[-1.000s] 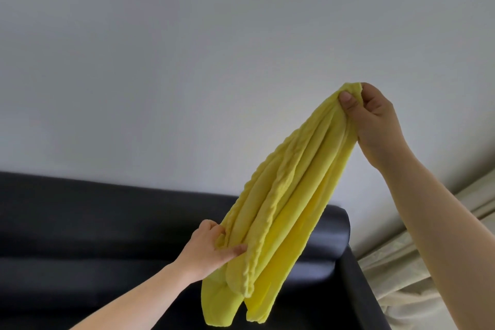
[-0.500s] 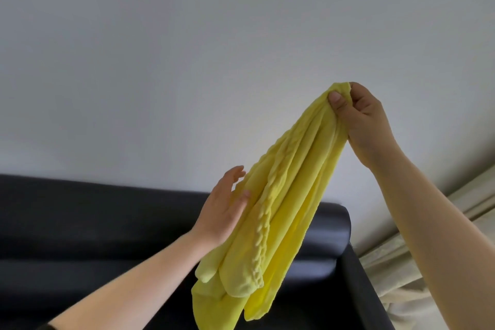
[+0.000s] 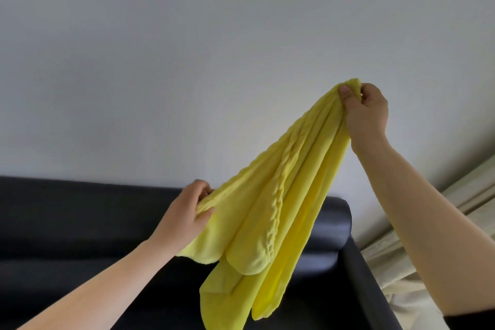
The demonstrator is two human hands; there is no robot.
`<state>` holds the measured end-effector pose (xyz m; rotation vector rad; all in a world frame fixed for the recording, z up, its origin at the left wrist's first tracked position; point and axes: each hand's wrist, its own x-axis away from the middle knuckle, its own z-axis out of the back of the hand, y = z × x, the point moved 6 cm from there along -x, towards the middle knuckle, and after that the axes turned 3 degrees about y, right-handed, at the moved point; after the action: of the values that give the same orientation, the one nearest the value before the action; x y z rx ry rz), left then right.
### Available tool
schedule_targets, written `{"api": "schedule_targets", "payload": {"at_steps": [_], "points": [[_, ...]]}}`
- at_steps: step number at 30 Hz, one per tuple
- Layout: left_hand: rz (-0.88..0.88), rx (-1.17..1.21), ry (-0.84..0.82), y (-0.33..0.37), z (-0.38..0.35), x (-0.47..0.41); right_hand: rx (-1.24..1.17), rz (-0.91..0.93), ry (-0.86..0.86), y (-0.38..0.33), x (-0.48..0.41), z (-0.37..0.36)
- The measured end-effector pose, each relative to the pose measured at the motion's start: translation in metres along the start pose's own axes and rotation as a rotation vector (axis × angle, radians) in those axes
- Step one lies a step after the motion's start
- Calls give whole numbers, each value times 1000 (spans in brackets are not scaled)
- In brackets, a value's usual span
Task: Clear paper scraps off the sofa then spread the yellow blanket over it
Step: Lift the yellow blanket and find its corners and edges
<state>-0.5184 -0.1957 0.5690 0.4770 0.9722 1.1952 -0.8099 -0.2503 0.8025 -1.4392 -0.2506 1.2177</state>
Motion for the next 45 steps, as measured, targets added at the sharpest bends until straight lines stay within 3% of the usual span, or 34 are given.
{"api": "schedule_targets", "payload": {"at_steps": [2,5,11,16,22,26,29,33,39,45], "points": [[-98,-73,114,-1,9,7,11,-3,23,0,-4,1],[-220,-242,71,2,0,14,1,-1,43,-4,-6,1],[-48,-441,66,-2,-14,15,1,46,35,-20,-6,-1],[184,-209,-324,-23,-44,27,-6,23,68,-21,-13,6],[266,-230,-510,-22,-67,34,26,-8,41,-12,-10,-1],[538,-53,-598,-10,-91,39,15,6,27,-13,-5,-5],[763,192,-484,3,-113,38,11,29,11,-16,0,-9],[824,182,-319,1,-130,29,-12,36,-8,-17,4,-11],[653,-6,-260,-18,-127,25,-30,35,-15,-11,3,-3],[508,-36,-122,-54,-56,19,19,-21,21,19,-5,28]]}}
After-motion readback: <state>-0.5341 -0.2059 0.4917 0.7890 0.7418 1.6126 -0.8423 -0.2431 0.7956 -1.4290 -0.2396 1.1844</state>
